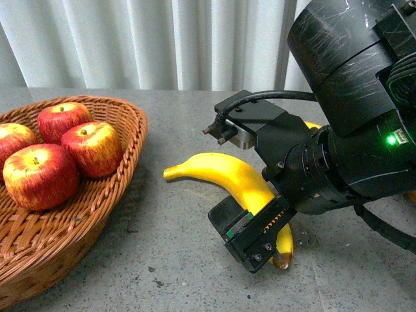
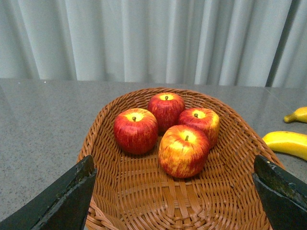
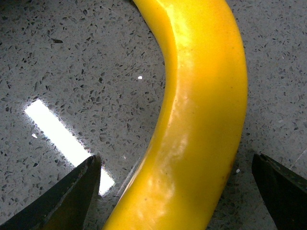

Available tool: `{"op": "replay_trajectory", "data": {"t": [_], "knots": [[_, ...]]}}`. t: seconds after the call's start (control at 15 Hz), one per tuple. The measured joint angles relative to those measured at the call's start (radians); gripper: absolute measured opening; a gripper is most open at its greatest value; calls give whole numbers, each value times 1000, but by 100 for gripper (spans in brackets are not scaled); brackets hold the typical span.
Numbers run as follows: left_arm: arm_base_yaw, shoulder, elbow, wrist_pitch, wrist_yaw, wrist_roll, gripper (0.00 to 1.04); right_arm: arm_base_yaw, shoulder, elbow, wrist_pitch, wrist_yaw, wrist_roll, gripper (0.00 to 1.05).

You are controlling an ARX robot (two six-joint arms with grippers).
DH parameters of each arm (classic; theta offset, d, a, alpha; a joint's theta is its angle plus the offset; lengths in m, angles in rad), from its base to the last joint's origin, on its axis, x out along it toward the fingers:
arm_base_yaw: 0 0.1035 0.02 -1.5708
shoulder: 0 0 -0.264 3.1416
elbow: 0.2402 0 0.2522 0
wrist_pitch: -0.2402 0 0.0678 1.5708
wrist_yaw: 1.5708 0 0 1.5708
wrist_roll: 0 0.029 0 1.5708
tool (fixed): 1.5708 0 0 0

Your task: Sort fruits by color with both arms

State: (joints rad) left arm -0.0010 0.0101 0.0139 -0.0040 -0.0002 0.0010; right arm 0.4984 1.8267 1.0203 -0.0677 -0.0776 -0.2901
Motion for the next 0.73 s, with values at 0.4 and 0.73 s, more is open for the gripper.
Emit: {"op": "replay_trajectory", "data": {"t": [0.4,0.73], "knots": [[0,0,0,0,0,0,98,-5,-12,46,-32,-3,13,40],[0,0,0,0,0,0,98,-38,-43,85,-37,-5,21,35]]}}
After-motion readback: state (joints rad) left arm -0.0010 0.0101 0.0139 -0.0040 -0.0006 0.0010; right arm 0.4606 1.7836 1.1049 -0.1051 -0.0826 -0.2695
